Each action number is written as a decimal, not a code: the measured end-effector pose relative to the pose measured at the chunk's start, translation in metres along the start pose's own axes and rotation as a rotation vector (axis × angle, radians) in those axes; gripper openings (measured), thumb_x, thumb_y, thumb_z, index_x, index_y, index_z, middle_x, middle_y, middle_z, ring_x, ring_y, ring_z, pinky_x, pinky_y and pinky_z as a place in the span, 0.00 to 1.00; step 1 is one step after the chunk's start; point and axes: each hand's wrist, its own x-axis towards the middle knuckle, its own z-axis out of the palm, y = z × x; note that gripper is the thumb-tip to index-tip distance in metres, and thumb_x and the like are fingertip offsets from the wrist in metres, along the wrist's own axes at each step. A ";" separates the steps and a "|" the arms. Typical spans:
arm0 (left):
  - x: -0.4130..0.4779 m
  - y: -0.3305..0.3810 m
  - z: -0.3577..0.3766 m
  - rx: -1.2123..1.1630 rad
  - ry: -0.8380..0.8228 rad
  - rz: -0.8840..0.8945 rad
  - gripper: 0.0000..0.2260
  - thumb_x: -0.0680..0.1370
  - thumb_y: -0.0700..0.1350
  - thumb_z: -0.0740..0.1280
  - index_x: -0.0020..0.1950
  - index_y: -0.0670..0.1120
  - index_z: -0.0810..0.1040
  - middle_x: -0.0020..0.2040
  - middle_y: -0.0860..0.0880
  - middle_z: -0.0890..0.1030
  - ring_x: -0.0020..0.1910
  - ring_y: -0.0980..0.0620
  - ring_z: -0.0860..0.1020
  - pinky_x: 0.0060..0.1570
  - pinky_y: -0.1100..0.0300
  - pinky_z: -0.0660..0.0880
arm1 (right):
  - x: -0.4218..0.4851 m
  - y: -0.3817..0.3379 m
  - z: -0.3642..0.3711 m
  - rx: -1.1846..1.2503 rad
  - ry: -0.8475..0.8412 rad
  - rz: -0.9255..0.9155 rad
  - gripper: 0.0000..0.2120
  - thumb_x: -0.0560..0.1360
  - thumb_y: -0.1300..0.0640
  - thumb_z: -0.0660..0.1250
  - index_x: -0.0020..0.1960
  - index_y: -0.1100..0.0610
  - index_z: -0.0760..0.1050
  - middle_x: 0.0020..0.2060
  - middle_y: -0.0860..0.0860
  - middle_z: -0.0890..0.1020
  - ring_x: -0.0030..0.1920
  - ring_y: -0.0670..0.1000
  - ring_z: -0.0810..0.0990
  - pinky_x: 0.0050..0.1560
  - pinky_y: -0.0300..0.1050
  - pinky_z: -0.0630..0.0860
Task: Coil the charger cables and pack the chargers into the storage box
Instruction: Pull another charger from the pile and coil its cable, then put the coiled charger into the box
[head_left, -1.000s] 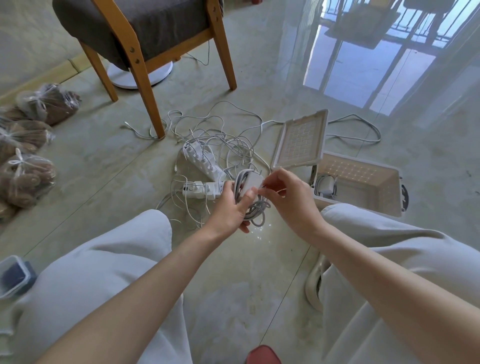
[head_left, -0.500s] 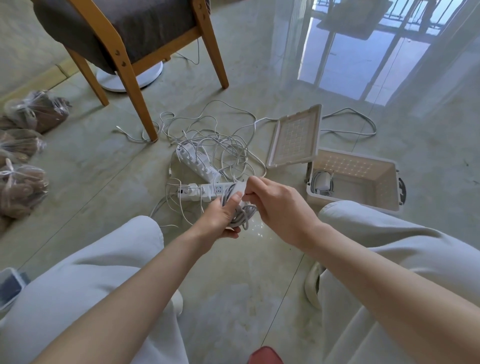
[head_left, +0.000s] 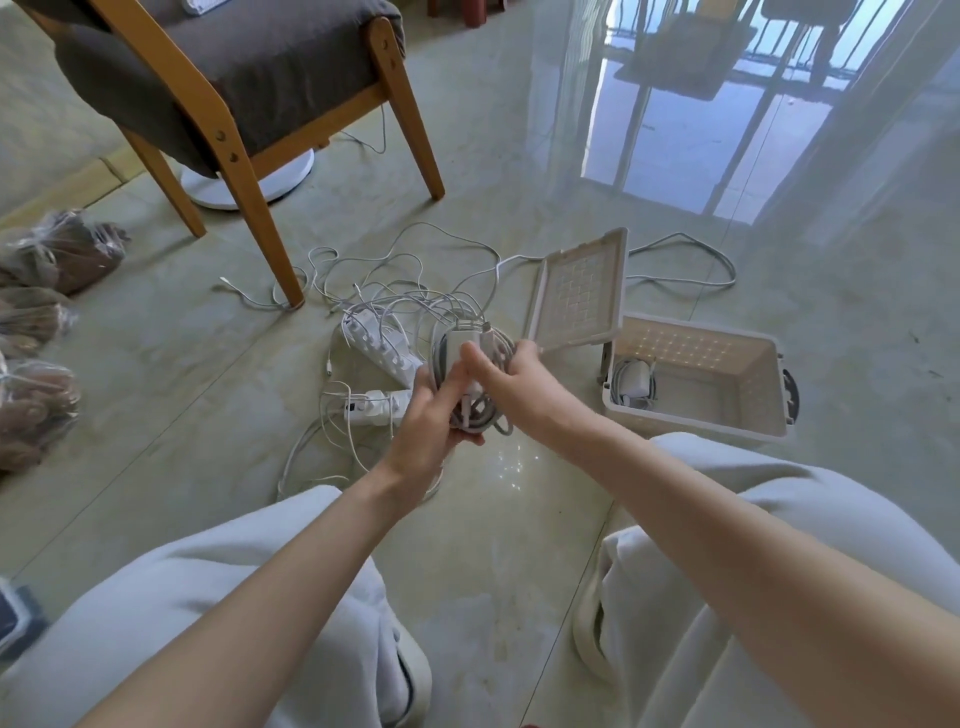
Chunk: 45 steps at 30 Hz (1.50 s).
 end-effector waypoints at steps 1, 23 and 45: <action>0.001 -0.001 -0.003 0.034 -0.009 0.038 0.21 0.77 0.56 0.61 0.65 0.46 0.69 0.53 0.47 0.81 0.47 0.52 0.81 0.42 0.58 0.76 | 0.002 -0.002 0.002 0.070 -0.027 0.020 0.29 0.77 0.43 0.60 0.66 0.63 0.57 0.57 0.56 0.74 0.53 0.50 0.76 0.43 0.38 0.74; 0.136 -0.044 0.057 1.375 -0.338 0.437 0.34 0.72 0.66 0.51 0.74 0.50 0.62 0.71 0.54 0.64 0.69 0.53 0.58 0.67 0.55 0.51 | 0.109 0.091 -0.119 -0.076 0.207 0.179 0.34 0.58 0.42 0.74 0.56 0.61 0.68 0.45 0.51 0.79 0.44 0.49 0.79 0.37 0.41 0.73; 0.278 -0.217 0.151 1.157 -0.101 -0.060 0.21 0.80 0.51 0.61 0.70 0.46 0.65 0.53 0.48 0.79 0.58 0.45 0.74 0.64 0.47 0.64 | 0.225 0.306 -0.205 -0.244 0.556 0.604 0.41 0.70 0.45 0.71 0.71 0.62 0.52 0.67 0.60 0.63 0.64 0.61 0.70 0.60 0.50 0.69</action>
